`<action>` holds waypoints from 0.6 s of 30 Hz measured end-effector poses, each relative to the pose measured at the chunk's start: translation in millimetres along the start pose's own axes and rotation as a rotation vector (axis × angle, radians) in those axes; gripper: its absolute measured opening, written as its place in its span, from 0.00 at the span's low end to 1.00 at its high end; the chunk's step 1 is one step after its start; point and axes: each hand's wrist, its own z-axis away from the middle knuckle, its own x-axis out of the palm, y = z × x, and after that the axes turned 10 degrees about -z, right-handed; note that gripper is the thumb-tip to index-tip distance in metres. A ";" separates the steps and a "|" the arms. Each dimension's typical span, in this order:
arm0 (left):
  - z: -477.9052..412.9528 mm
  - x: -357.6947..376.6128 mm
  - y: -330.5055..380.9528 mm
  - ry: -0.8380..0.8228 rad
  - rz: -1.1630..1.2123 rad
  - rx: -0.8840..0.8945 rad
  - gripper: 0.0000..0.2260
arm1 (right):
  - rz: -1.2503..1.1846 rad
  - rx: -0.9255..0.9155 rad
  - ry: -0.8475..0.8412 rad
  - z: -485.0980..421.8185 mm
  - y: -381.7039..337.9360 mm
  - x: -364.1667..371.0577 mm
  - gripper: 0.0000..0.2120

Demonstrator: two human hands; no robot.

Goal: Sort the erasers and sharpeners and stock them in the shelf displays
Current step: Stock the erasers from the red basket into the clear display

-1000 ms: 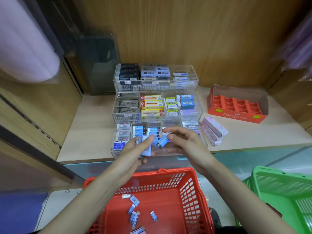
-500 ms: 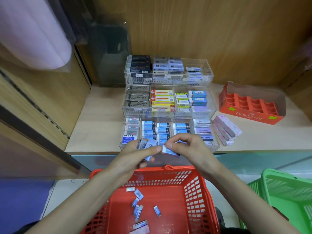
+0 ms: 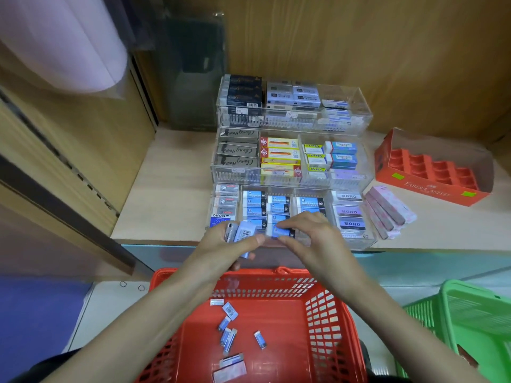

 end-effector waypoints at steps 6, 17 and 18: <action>0.6 -14.1 7.8 0.043 0.087 0.023 0.03 | 0.306 0.003 0.102 -27.4 16.5 13.1 0.07; 3.1 -16.2 8.3 0.023 0.062 0.017 0.03 | 0.594 0.043 0.054 -50.4 23.3 20.4 0.07; 4.4 -15.4 8.7 0.022 0.065 0.016 0.03 | 0.593 0.050 0.054 -49.9 23.2 20.6 0.07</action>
